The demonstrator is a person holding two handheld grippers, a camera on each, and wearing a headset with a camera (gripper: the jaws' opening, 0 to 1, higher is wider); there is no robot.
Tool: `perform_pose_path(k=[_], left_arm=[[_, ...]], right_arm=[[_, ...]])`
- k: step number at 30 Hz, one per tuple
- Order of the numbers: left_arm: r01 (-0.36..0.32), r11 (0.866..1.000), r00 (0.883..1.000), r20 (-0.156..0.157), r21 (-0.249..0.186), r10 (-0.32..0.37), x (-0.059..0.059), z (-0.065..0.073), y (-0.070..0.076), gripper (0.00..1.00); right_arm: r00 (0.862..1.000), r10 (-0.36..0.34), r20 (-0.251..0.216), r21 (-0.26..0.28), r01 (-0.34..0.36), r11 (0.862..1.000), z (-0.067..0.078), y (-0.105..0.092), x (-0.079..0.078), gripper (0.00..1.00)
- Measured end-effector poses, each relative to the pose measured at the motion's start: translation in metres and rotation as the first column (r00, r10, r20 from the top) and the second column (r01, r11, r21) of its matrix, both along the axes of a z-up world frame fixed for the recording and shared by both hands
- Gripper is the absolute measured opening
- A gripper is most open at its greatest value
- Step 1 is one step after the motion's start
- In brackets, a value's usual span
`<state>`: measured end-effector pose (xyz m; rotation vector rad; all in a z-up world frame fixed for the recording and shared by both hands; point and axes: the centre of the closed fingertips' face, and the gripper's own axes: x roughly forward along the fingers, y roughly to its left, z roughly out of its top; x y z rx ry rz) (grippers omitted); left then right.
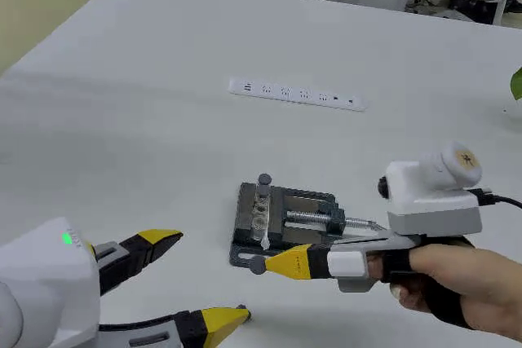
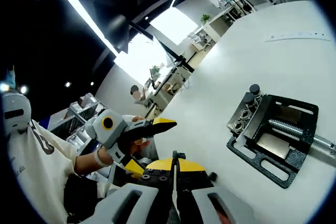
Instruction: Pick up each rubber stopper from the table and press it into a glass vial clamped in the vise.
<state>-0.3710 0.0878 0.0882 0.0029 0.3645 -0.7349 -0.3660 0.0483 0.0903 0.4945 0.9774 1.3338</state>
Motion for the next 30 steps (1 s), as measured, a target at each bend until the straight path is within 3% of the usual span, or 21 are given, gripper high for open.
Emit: perform_pose_path(k=[4, 5, 10, 12, 13, 16, 17, 18, 20, 24, 25, 30], left_arm=[[0.070, 0.998, 0.995, 0.064, 0.007, -0.071, -0.003, 0.013, -0.013, 0.49], [0.098, 0.995, 0.992, 0.080, 0.005, -0.099, -0.005, 0.017, -0.017, 0.45], [0.154, 0.988, 0.982, 0.118, -0.022, -0.150, -0.008, 0.031, -0.030, 0.33], [0.169, 0.985, 0.977, 0.137, -0.029, -0.164, -0.008, 0.036, -0.034, 0.28], [0.180, 0.983, 0.974, 0.142, -0.026, -0.175, -0.008, 0.037, -0.037, 0.27], [0.196, 0.980, 0.969, 0.156, -0.026, -0.190, -0.008, 0.039, -0.040, 0.21], [0.198, 0.980, 0.969, 0.159, -0.030, -0.191, -0.008, 0.040, -0.040, 0.20], [0.200, 0.979, 0.967, 0.166, -0.029, -0.193, -0.009, 0.041, -0.041, 0.19], [0.209, 0.977, 0.965, 0.167, -0.032, -0.201, -0.010, 0.041, -0.042, 0.17], [0.220, 0.975, 0.964, 0.166, -0.042, -0.210, -0.012, 0.041, -0.043, 0.12], [0.221, 0.974, 0.963, 0.167, -0.048, -0.211, -0.013, 0.041, -0.044, 0.11], [0.230, 0.971, 0.962, 0.165, -0.059, -0.218, -0.016, 0.039, -0.045, 0.07]], right_arm=[[0.989, -0.060, -0.138, 0.102, 0.074, 0.992, 0.019, 0.001, -0.003, 0.00], [0.979, -0.073, -0.189, 0.134, 0.100, 0.986, 0.025, 0.001, -0.004, 0.00], [0.941, -0.089, -0.327, 0.205, 0.163, 0.965, 0.039, 0.000, -0.009, 0.00], [0.929, -0.099, -0.355, 0.215, 0.185, 0.959, 0.041, 0.000, -0.009, 0.00], [0.916, -0.095, -0.391, 0.226, 0.195, 0.955, 0.044, 0.000, -0.011, 0.00], [0.905, -0.097, -0.414, 0.204, 0.195, 0.959, 0.042, -0.001, -0.015, 0.00], [0.895, -0.099, -0.434, 0.201, 0.204, 0.958, 0.041, -0.002, -0.016, 0.00], [0.871, -0.104, -0.480, 0.201, 0.225, 0.953, 0.042, -0.003, -0.016, 0.00], [0.854, -0.124, -0.505, 0.183, 0.246, 0.952, 0.037, -0.005, -0.016, 0.00], [0.834, -0.111, -0.540, 0.188, 0.248, 0.950, 0.035, -0.005, -0.021, 0.00], [0.824, -0.109, -0.556, 0.180, 0.247, 0.952, 0.034, -0.005, -0.024, 0.00], [0.804, -0.110, -0.584, 0.188, 0.266, 0.946, 0.032, -0.005, -0.025, 0.00]])
